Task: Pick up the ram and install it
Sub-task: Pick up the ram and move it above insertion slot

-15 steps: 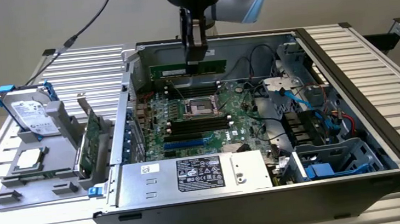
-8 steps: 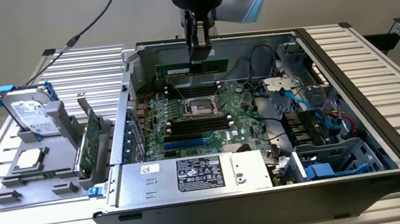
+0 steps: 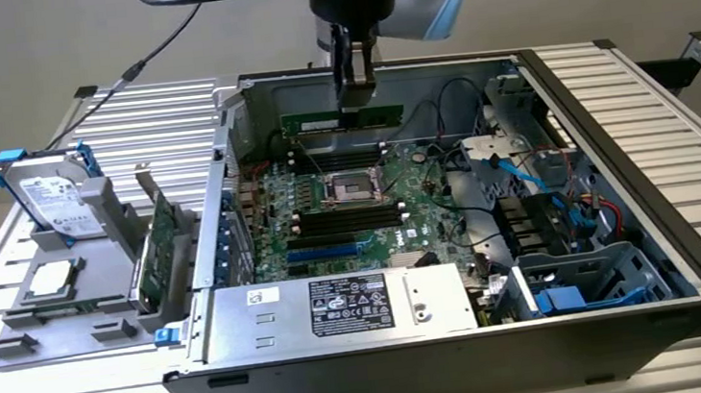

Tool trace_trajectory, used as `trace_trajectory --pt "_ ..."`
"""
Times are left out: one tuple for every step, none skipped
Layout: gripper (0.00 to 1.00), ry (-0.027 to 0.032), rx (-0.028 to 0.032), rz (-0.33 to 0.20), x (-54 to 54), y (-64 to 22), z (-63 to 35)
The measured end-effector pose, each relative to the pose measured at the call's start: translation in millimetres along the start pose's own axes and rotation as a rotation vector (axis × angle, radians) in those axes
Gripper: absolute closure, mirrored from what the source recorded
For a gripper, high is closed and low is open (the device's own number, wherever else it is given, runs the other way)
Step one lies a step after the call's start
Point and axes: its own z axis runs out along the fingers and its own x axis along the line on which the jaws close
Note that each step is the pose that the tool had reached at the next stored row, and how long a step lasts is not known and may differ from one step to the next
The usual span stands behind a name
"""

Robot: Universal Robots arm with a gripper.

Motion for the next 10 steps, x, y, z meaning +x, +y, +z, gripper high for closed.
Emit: trace_trajectory --pt "0.86 -0.0001 0.0001 0.003 -1.1 -1.8 1.5" --pt "0.86 -0.0003 0.0001 0.006 -2.4 -3.8 3.1" --pt "0.86 -0.0004 0.0002 0.007 -3.0 -4.5 3.8" --pt "0.86 -0.0003 0.0001 0.008 -3.5 -5.1 4.4" --pt "0.86 -0.0005 0.0002 0.009 -4.1 -5.7 5.1" --pt "0.86 -0.0005 0.0003 0.01 -4.7 -6.3 5.7" --pt "0.86 -0.0005 0.0003 0.01 -5.4 -6.8 6.2" --pt "0.86 -0.0006 0.0004 0.011 -6.1 -7.1 6.7" --pt "0.86 -0.0006 0.0008 0.012 -6.9 -7.3 7.2" --pt "0.86 -0.0007 0.0016 0.013 -7.7 -7.5 7.7"
